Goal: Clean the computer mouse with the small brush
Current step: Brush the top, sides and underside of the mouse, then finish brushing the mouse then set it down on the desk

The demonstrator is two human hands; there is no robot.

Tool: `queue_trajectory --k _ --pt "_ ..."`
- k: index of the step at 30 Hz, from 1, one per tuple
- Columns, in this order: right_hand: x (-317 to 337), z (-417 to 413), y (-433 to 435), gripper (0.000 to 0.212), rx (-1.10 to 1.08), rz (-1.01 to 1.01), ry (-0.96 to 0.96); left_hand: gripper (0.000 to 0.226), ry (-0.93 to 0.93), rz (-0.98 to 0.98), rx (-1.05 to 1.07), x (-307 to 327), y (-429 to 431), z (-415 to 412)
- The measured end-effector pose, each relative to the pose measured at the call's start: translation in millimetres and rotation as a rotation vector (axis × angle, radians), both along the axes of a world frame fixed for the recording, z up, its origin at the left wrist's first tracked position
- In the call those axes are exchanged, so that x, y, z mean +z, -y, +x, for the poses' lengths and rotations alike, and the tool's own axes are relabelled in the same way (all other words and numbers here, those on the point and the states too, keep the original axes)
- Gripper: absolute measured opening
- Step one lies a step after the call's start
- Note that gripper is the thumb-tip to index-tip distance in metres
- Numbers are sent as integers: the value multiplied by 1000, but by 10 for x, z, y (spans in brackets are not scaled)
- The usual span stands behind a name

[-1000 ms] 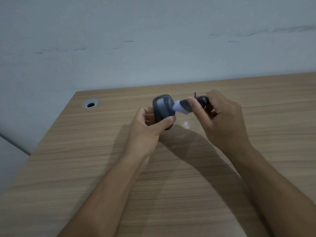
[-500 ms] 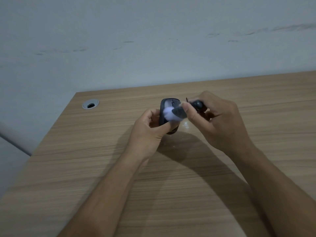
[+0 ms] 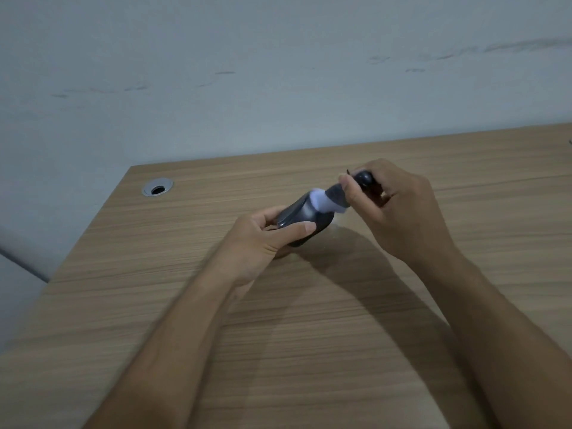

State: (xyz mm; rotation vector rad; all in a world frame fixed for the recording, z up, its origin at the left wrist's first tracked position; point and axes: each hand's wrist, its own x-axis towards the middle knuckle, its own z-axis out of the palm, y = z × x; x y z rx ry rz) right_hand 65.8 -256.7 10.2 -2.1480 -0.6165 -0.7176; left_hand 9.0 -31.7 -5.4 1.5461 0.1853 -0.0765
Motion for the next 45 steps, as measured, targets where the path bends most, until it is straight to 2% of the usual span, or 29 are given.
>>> queue_trajectory --k 2,4,6,8,10,13,15,18,21,23,26,29,35,38,43,45 --pt "7 -3 4 24 -32 41 -2 40 1 33 -22 16 -37 -1" --pt "46 -54 -30 22 38 56 -12 54 33 78 -6 21 -100 23" --pt "57 -80 -46 23 138 26 -41 66 61 96 26 26 -155 55" --pt "24 -38 -15 27 121 -11 -62 71 83 64 66 14 -181 72" --pt "-20 22 20 28 22 -25 -69 69 90 28 117 14 -167 74" --pt "-18 -4 -9 26 -27 -4 -75 48 88 54 157 -4 -159 100" --pt "16 -65 -62 24 70 -12 -73 45 81 53 179 -4 -182 120" --pt "-11 -78 -86 28 192 -42 -145 56 72 18 195 1 -217 122" --pt "-97 19 -25 29 46 -54 -109 37 57 50 223 -25 -269 136" --pt "-104 12 -34 27 -27 -29 -71 32 56 49 207 -22 -272 130" --pt "-65 -88 -145 24 33 37 -68 30 49 28 165 9 -211 106" --pt "-76 -109 -188 28 122 2 -78 35 43 17 179 10 -219 108" --pt "-151 23 -4 24 -59 90 -135 42 51 -63 199 16 -342 108" --pt "-147 8 -25 19 -74 136 -145 45 46 -52 194 0 -367 126" --pt "-188 1 -76 19 -68 131 -154 34 48 -81 180 -51 -403 142" --pt "-189 8 -67 19 -83 145 -161 37 80 -23 219 -52 -408 145"
